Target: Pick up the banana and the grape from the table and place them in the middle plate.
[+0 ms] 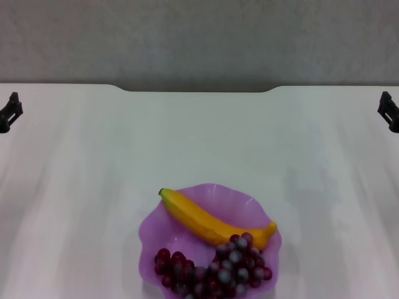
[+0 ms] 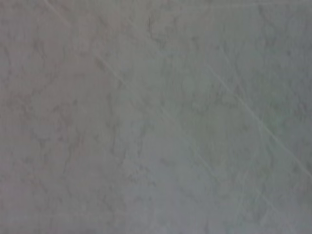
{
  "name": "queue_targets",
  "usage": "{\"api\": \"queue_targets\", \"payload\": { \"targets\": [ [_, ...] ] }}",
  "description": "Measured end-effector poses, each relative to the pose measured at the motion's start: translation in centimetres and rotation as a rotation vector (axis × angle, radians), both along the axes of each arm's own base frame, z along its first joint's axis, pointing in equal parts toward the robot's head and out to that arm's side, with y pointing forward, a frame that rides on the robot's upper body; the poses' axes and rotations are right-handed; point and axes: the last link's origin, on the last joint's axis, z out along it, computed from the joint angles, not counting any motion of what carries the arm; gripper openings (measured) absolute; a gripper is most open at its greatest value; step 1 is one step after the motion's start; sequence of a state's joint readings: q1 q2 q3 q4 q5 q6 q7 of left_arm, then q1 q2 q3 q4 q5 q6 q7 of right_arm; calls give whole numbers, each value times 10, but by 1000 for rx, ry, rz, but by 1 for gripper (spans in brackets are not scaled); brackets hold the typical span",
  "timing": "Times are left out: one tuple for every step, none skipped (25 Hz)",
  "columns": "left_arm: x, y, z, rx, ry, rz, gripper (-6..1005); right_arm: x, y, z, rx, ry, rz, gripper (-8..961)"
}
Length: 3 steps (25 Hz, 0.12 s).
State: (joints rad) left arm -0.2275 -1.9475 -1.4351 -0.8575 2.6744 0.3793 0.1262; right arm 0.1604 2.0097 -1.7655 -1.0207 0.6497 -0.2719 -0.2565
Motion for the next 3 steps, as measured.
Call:
{"api": "queue_targets", "payload": {
  "targets": [
    [0, 0, 0, -1, 4, -1, 877, 0, 0, 0, 0, 0, 0, 710],
    [1, 0, -1, -3, 7, -2, 877, 0, 0, -1, -2, -1, 1, 710],
    [1, 0, -2, -5, 9, -3, 877, 0, 0, -1, -4, -1, 2, 710]
  ]
}}
